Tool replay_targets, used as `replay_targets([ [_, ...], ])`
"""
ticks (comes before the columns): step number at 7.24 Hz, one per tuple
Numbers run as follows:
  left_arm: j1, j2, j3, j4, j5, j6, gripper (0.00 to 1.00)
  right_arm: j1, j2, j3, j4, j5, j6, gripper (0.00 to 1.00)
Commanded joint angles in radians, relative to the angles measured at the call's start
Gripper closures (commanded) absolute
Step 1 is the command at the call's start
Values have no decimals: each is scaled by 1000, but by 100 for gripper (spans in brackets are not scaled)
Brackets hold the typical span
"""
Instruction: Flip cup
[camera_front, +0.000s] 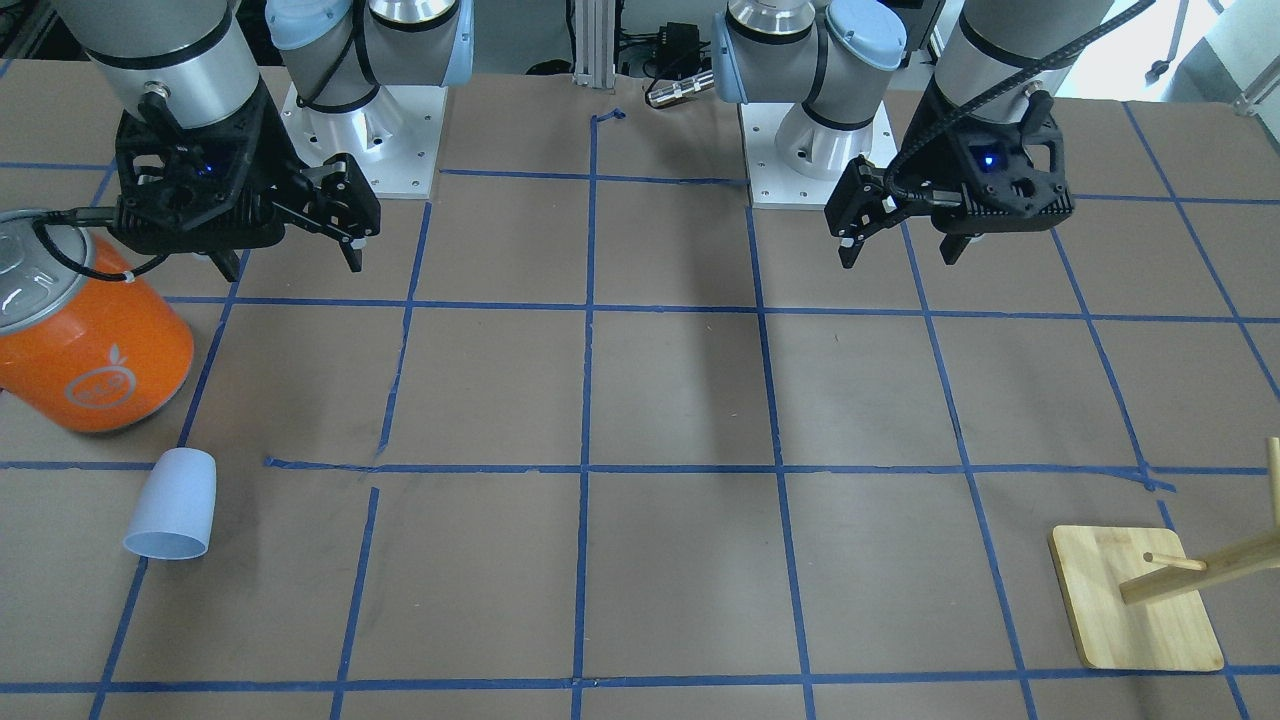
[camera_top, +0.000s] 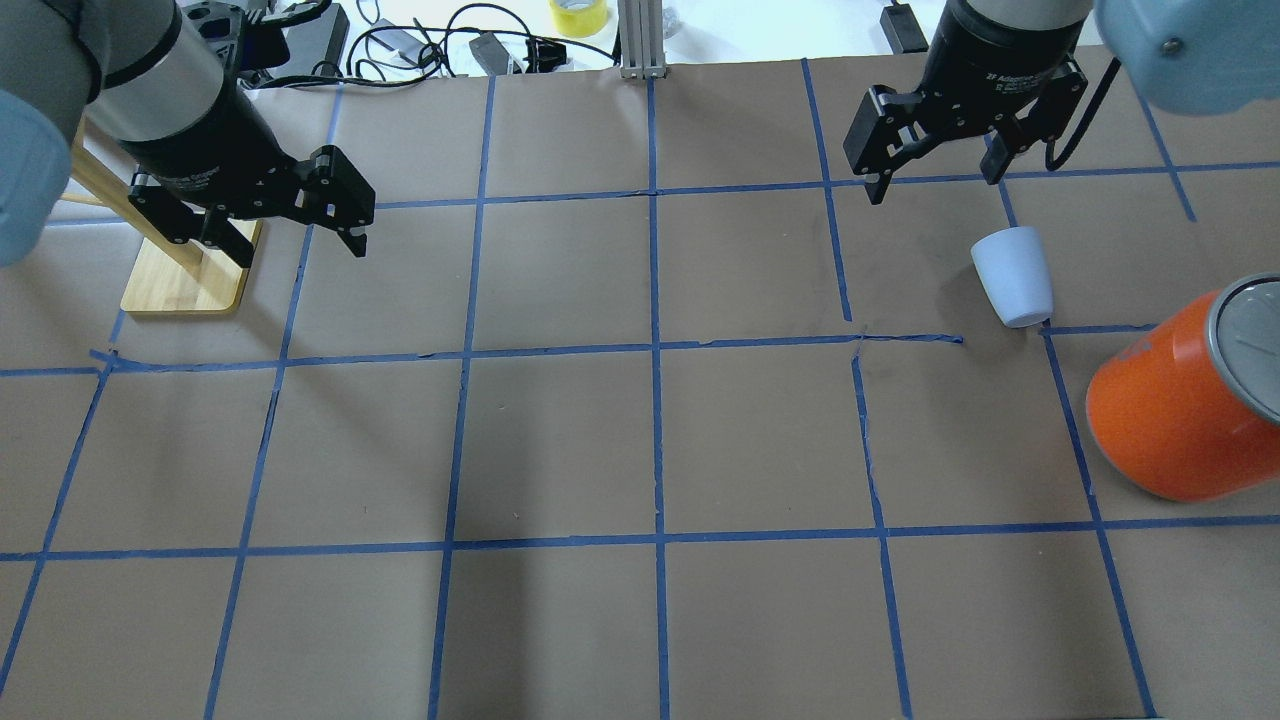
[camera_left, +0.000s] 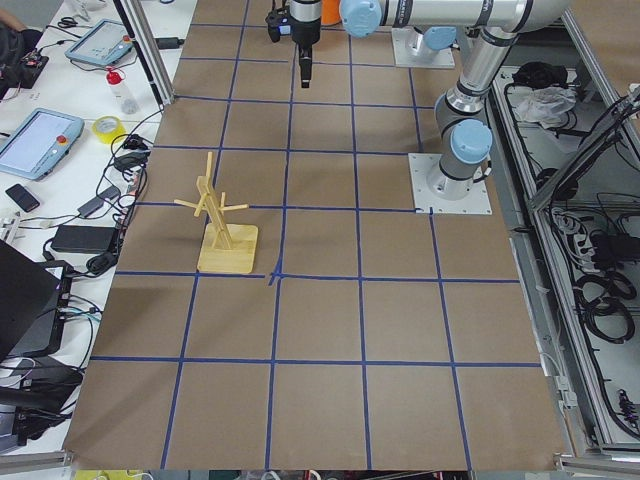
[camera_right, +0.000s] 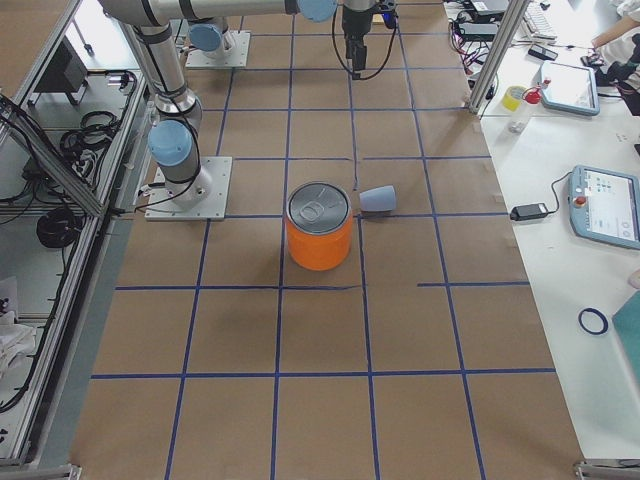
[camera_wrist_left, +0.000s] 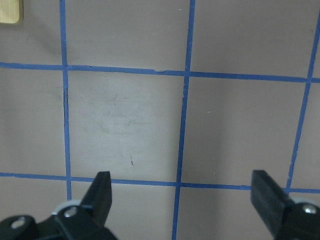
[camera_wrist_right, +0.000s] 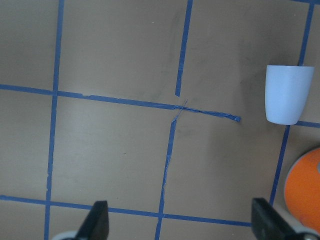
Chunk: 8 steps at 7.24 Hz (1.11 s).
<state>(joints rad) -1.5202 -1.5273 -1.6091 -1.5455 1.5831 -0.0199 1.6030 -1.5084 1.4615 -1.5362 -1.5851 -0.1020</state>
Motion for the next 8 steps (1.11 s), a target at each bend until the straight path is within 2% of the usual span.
replay_targets([
  [1, 0, 1, 1, 1, 0, 0, 0, -6, 0, 2, -4, -1, 2, 0],
  [6, 0, 1, 0, -1, 1, 3, 0, -72, 37, 2, -47, 19, 8, 0],
  [8, 0, 1, 2, 1, 1, 3, 0, -174, 158, -1, -206, 13, -11, 0],
])
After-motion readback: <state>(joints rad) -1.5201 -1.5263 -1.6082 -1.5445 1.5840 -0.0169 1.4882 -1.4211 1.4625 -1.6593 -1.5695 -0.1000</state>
